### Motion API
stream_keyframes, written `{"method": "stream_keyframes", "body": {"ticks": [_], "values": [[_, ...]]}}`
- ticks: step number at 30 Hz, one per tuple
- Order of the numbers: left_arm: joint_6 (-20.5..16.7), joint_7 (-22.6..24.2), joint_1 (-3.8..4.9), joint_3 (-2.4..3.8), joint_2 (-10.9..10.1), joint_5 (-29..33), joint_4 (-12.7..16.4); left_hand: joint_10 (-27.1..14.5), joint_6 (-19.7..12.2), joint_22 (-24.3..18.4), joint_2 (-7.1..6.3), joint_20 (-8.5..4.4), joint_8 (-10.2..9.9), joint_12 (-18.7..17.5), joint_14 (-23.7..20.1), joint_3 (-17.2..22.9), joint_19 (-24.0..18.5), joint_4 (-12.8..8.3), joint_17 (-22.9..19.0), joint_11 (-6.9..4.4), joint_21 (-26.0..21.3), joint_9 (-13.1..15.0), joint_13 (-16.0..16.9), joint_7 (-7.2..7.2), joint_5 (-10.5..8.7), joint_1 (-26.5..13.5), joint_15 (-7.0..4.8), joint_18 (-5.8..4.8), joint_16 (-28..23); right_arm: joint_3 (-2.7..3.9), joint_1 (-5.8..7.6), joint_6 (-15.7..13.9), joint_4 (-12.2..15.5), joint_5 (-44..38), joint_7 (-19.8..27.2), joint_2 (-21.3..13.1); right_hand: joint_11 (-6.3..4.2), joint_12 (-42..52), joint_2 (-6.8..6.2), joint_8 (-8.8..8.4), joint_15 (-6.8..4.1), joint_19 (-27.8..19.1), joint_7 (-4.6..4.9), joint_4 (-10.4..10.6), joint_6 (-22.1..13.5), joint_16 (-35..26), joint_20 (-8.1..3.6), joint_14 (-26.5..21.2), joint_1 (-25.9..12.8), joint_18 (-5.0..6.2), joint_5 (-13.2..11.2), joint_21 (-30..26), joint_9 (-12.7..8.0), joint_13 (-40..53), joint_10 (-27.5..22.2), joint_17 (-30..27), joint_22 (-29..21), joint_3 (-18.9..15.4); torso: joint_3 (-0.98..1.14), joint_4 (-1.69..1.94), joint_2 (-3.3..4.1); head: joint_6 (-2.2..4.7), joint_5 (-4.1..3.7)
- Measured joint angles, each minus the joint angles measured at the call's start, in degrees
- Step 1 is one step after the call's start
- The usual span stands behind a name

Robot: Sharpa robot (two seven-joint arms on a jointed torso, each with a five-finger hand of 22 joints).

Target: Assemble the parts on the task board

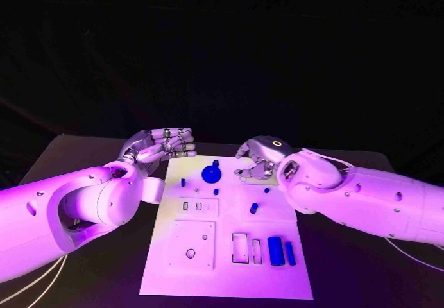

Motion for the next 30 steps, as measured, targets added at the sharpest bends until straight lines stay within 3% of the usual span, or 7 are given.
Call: {"method": "stream_keyframes", "body": {"ticks": [4,7,14,20,30], "values": [[0.0,0.0,0.00,0.00,-0.1,0.0,-0.2,0.0,0.0,0.0,0.00,0.00,0.0,0.0,0.0,0.0,0.0,0.0,0.0,0.00,0.0,0.0,0.0,0.00,-0.21,0.0,0.00,0.00,0.0,0.18,0.90,-0.7,3.0,5.0,2.4,-6.5,0.00,-0.2,0.62,-0.30,0.00,-0.5,-0.18,-0.6,0.2,0.0,-0.12,0.0,0.7,0.01,0.3,-0.5,0.1,0.0,0.0,0.0,0.0,0.6,0.18,-0.55,-0.25,0.17,0.18],[0.1,-0.1,0.00,0.00,-0.1,0.0,-0.4,0.0,0.0,0.0,0.00,0.00,0.0,0.0,0.0,0.0,0.0,0.0,0.0,0.00,0.0,0.0,0.0,0.00,-0.21,0.0,0.00,0.00,0.0,0.18,1.06,-0.7,3.8,8.8,4.4,-9.8,0.00,-0.5,0.27,-0.56,0.00,-0.5,0.02,-1.1,0.4,0.0,-0.11,0.0,1.9,0.01,0.7,-0.9,0.1,0.0,0.0,0.0,0.0,1.1,0.36,-0.91,-0.42,0.21,0.36],[0.2,-0.1,0.00,0.00,0.1,0.0,-0.8,0.0,0.0,0.0,0.00,0.21,0.0,0.0,0.1,0.1,-0.2,-0.1,0.0,0.00,0.0,0.0,0.0,0.00,-0.21,0.0,0.13,0.00,0.0,0.13,0.84,0.3,4.1,14.4,8.3,-13.9,0.00,-0.7,-0.09,-0.89,0.00,-0.9,-0.15,-1.6,0.6,0.0,-0.11,0.0,2.7,0.00,0.7,-1.3,0.1,0.0,0.0,0.0,0.0,1.1,0.82,-1.48,-0.64,0.20,0.50],[0.4,-0.1,0.00,-0.03,0.2,0.0,-1.0,0.0,0.0,0.0,0.00,0.21,0.0,0.0,0.2,0.1,-0.6,-0.1,0.1,0.00,0.0,0.0,0.0,0.00,-0.21,0.0,0.21,0.00,0.0,-0.01,-0.26,1.1,1.9,16.3,10.1,-13.9,0.00,-0.7,-0.70,-1.58,0.00,-0.9,-0.15,-2.1,0.6,0.0,-0.11,0.0,3.3,0.00,0.7,-1.3,0.0,0.0,0.0,0.0,0.0,1.0,1.14,-1.65,-0.70,0.05,-0.46],[0.6,-0.1,-0.02,-0.03,0.2,0.0,-1.0,0.0,0.0,0.0,0.00,0.21,0.0,-0.2,0.2,0.1,-0.6,-0.1,0.1,0.00,0.0,0.0,0.0,0.00,-0.21,0.0,0.21,0.00,0.0,-0.20,-2.55,2.1,-3.2,16.9,11.2,-10.9,0.13,-0.7,-0.99,-2.41,0.00,-0.9,0.49,-2.7,-0.1,0.0,-0.11,0.0,3.6,0.00,0.7,-1.3,-0.1,0.0,0.1,0.0,0.0,1.0,1.12,-1.62,-0.66,-0.47,-1.21]]}}
